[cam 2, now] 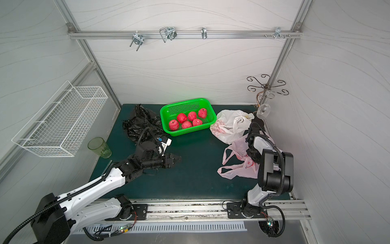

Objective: Untie the knot of a plastic bag & take out the apple
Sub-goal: Place the plastic bag at the center of the board, then move the basket to the center of the board.

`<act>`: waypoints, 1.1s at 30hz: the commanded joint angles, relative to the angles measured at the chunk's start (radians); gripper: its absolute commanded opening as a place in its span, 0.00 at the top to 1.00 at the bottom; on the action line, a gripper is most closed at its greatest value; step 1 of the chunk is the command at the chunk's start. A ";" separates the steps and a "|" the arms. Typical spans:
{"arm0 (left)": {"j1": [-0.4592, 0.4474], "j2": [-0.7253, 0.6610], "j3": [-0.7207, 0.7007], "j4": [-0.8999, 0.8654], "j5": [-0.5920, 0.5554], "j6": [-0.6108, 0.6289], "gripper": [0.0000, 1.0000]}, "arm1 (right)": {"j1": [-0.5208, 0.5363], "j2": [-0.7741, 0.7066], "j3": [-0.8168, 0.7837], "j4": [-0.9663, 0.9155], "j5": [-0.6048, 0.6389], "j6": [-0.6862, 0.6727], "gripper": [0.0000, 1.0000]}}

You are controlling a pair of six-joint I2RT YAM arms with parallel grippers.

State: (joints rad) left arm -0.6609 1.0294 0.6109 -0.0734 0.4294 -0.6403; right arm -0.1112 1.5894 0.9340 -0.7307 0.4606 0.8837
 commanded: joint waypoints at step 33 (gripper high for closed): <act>0.049 0.775 0.859 -0.364 -0.419 -0.424 0.49 | 0.571 -0.966 -0.171 -0.074 0.107 -0.191 0.01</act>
State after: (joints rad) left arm -0.6220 1.7584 1.4113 -0.3771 0.0193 -0.8745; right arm 0.4538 0.6441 0.7662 -0.7971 0.5632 0.7143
